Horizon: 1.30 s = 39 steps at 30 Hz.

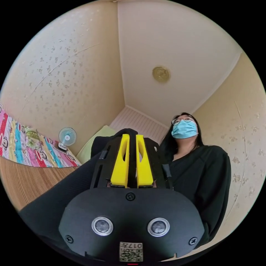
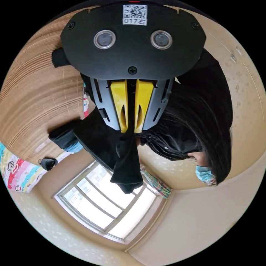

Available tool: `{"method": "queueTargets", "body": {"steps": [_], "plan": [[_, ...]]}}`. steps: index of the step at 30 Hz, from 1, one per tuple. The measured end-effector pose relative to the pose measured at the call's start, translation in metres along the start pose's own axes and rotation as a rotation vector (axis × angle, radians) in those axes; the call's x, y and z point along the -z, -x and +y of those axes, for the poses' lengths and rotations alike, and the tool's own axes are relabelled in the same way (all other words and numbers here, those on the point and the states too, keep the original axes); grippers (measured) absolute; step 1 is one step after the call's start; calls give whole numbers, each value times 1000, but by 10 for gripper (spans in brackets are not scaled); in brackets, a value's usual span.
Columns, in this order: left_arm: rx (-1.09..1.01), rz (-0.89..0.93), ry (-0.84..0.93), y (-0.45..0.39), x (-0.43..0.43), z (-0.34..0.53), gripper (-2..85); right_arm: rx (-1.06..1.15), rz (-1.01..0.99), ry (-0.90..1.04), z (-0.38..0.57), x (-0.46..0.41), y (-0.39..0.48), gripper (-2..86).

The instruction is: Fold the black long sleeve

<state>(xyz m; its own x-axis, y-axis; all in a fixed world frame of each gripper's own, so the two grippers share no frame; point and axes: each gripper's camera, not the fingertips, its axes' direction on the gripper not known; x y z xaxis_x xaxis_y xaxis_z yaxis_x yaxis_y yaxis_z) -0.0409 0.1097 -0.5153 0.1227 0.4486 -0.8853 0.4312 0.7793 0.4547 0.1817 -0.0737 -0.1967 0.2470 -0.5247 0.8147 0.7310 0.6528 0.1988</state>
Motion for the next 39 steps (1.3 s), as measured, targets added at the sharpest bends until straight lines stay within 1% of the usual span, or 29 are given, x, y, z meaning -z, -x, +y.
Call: {"method": "queueTargets", "body": {"steps": [1,2,3,5,7,8,10,11,13,14,15,16,17,18,19,20,21,22,23,24,25,26,27,29,32,34,36,37,39], "plan": [[-40,4,7,-14,-1,-12,41,96,18,-26,-12,-1,20,24],[-59,-7,11,-21,-2,-19,41,140,36,-34,-20,-1,31,24],[-77,-56,16,-31,-3,-32,42,196,94,-37,-37,-2,52,25],[-59,-177,30,-36,-4,-54,42,201,239,-22,-69,-2,75,26],[20,-372,83,-9,-8,-88,42,48,451,47,-120,0,77,26],[53,-429,96,6,-9,-97,42,-12,512,65,-134,2,71,26],[226,-697,130,94,-16,-136,43,-218,795,132,-195,12,24,24],[269,-778,139,121,-19,-144,44,-251,875,138,-210,14,8,24],[421,-1069,186,220,-28,-155,54,-409,1234,76,-258,27,-69,19],[451,-1120,206,241,-30,-153,61,-463,1345,38,-265,31,-88,17],[501,-1213,287,276,-36,-142,76,-555,1505,4,-269,35,-122,15],[583,-1307,393,305,-43,-119,79,-672,1565,7,-262,36,-154,14],[625,-1343,458,317,-48,-103,81,-734,1563,-1,-255,35,-167,13],[678,-1376,608,340,-61,-67,76,-830,1505,-23,-233,28,-191,11],[705,-1379,728,356,-74,-26,72,-846,1404,-7,-203,13,-213,9],[719,-1366,780,363,-79,-3,72,-848,1354,17,-187,4,-224,8],[764,-1305,875,373,-89,44,72,-882,1267,109,-148,-17,-249,8],[839,-1227,972,380,-97,95,73,-931,1202,268,-102,-42,-274,7],[879,-1191,1024,382,-99,120,75,-960,1177,359,-78,-54,-285,7],[950,-1148,1116,381,-103,166,78,-1029,1141,542,-26,-78,-300,7],[1005,-1130,1180,374,-103,202,79,-1092,1120,683,20,-96,-306,7],[1032,-1122,1197,370,-102,216,80,-1115,1113,732,39,-102,-305,8],[1089,-1102,1196,363,-98,236,78,-1146,1092,777,68,-109,-300,8],[1163,-1066,1148,358,-86,249,77,-1190,1037,760,94,-108,-290,8],[1236,-1102,1068,369,-58,237,77,-1254,1000,611,100,-86,-280,9],[1251,-1156,948,384,-35,208,79,-1229,964,424,81,-66,-277,12],[1233,-1195,842,395,-21,183,79,-1179,927,309,62,-56,-279,17],[1215,-1210,779,402,-14,168,79,-1142,905,264,50,-53,-284,23],[1203,-1218,709,412,-4,156,79,-1111,879,239,35,-54,-298,36]]}}
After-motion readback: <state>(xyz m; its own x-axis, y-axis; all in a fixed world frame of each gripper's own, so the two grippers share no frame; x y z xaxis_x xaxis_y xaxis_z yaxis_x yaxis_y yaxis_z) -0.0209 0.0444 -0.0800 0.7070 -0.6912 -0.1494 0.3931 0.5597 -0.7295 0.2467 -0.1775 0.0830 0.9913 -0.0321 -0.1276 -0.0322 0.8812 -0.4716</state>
